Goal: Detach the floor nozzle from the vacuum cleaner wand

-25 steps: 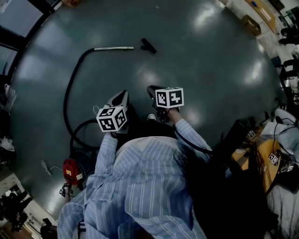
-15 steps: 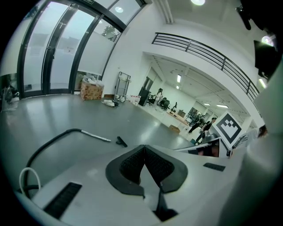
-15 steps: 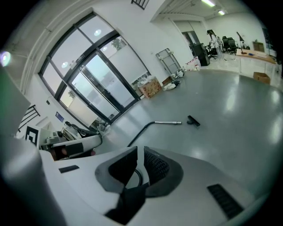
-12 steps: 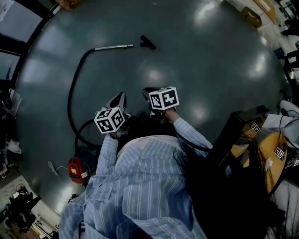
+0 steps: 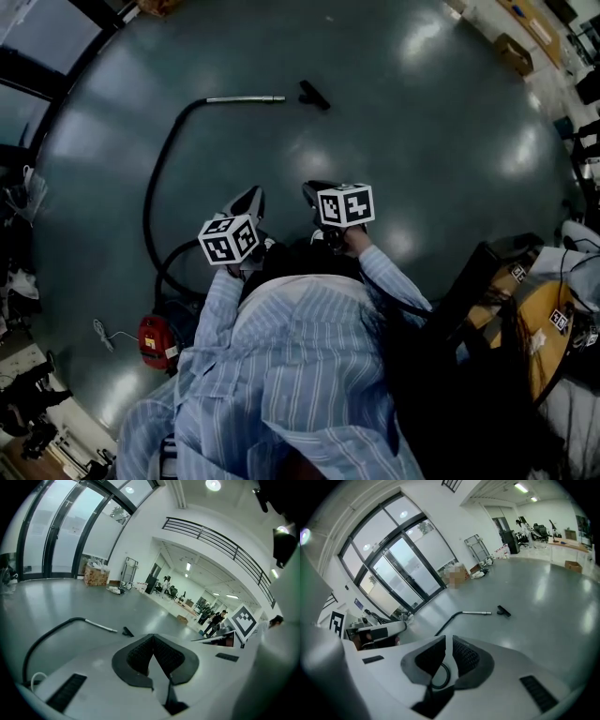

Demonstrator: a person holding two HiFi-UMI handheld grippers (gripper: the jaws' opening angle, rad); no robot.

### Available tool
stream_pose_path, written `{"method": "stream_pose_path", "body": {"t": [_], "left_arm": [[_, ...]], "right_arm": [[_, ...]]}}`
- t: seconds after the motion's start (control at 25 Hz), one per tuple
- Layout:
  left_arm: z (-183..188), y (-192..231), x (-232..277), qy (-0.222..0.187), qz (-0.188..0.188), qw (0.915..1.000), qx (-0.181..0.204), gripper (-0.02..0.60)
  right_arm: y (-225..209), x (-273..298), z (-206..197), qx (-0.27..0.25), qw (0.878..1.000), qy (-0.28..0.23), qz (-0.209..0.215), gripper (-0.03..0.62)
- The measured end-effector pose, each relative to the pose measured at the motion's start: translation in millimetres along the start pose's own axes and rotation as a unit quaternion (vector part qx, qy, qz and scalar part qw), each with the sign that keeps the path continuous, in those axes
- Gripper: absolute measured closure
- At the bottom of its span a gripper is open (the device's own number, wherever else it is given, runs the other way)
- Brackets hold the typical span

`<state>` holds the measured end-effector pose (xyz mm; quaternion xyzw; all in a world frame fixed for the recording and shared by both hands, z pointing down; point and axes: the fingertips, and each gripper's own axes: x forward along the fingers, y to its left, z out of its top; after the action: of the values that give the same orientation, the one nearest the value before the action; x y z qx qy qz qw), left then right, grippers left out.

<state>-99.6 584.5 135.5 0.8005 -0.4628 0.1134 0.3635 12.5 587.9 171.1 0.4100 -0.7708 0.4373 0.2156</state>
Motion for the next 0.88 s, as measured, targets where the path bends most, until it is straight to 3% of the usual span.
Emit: {"method": "stream_pose_path", "body": {"t": [0.4, 0.88], "left_arm": [[12.8, 27.5, -13.9, 0.001, -0.032, 0.9994, 0.008, 0.574], [13.7, 37.5, -22.0, 0.016, -0.044, 0.9984, 0.032, 0.574]], "right_arm": [[28.3, 13.8, -1.4, 0.002, 1.000, -0.008, -0.029, 0.542], [51.4, 28.5, -0.6, -0.003, 1.000, -0.020, -0.002, 0.545]]}}
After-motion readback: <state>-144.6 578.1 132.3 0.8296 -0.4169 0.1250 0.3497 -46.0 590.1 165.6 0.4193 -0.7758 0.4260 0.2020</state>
